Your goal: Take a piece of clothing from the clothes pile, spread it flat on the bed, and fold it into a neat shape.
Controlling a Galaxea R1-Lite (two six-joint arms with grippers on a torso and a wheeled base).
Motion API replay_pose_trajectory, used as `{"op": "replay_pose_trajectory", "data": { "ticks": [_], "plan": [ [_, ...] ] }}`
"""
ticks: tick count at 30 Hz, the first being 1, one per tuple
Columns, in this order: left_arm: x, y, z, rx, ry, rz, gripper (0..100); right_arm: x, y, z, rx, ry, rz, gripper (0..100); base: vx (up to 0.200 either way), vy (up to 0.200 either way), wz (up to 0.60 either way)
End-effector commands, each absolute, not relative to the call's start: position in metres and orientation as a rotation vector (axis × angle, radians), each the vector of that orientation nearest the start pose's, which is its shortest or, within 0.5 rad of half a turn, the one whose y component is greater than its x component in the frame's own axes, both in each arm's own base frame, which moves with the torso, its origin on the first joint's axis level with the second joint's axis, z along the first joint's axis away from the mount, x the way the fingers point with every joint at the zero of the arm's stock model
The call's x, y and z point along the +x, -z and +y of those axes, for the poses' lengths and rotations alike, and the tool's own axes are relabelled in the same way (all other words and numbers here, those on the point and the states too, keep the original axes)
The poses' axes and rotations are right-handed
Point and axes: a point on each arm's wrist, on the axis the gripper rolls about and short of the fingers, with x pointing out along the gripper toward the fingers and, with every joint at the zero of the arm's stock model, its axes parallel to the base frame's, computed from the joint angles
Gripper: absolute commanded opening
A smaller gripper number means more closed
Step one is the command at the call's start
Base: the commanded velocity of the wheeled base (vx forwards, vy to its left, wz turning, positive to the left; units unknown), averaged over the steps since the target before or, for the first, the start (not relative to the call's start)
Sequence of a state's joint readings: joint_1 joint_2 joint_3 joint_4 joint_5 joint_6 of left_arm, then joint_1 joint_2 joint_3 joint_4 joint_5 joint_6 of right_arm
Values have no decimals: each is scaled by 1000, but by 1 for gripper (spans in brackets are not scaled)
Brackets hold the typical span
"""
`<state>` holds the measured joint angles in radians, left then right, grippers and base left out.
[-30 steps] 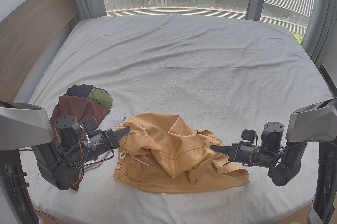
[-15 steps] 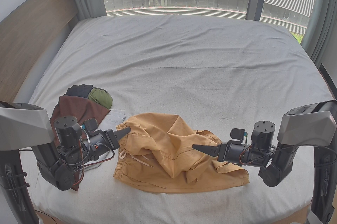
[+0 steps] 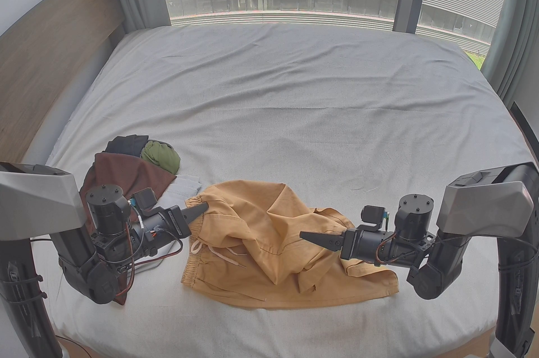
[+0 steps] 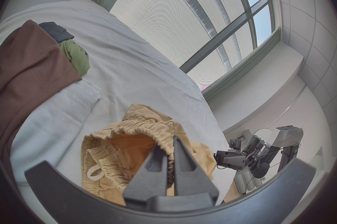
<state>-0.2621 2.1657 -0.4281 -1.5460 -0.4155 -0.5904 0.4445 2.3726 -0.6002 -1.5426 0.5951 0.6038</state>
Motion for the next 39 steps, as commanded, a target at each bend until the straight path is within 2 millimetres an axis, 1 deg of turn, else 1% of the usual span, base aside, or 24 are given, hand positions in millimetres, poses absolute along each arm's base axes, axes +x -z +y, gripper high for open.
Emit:
{"op": "replay_pose_trajectory", "data": {
  "ticks": [1,9,14,17,20,23,25,29,34,39],
  "plan": [
    [300,-45,-89,-581,598,385,0,312,2,163,562,-931,548,0,0,0,0],
    [301,-45,-90,-581,599,384,0,313,8,163,564,-926,558,0,0,0,0],
    [302,-50,-90,-581,606,362,0,312,3,160,565,-922,546,0,0,0,0],
    [303,-58,-90,-579,614,330,0,307,-14,158,563,-930,514,0,0,0,0],
    [300,-73,-90,-588,630,290,0,301,-33,153,561,-939,475,0,0,0,0],
    [298,-85,-90,-609,642,259,0,294,-46,148,558,-942,451,0,0,0,0],
    [298,-88,-90,-611,647,247,0,294,-49,146,557,-941,444,0,0,0,0],
    [305,-92,-90,-605,648,219,0,293,-48,144,555,-934,446,0,0,0,0],
    [307,-95,-86,-604,649,203,0,295,-50,135,556,-913,436,0,0,0,0],
    [306,-94,-85,-601,654,210,0,292,-58,133,554,-917,414,0,0,0,0]
  ]
}}
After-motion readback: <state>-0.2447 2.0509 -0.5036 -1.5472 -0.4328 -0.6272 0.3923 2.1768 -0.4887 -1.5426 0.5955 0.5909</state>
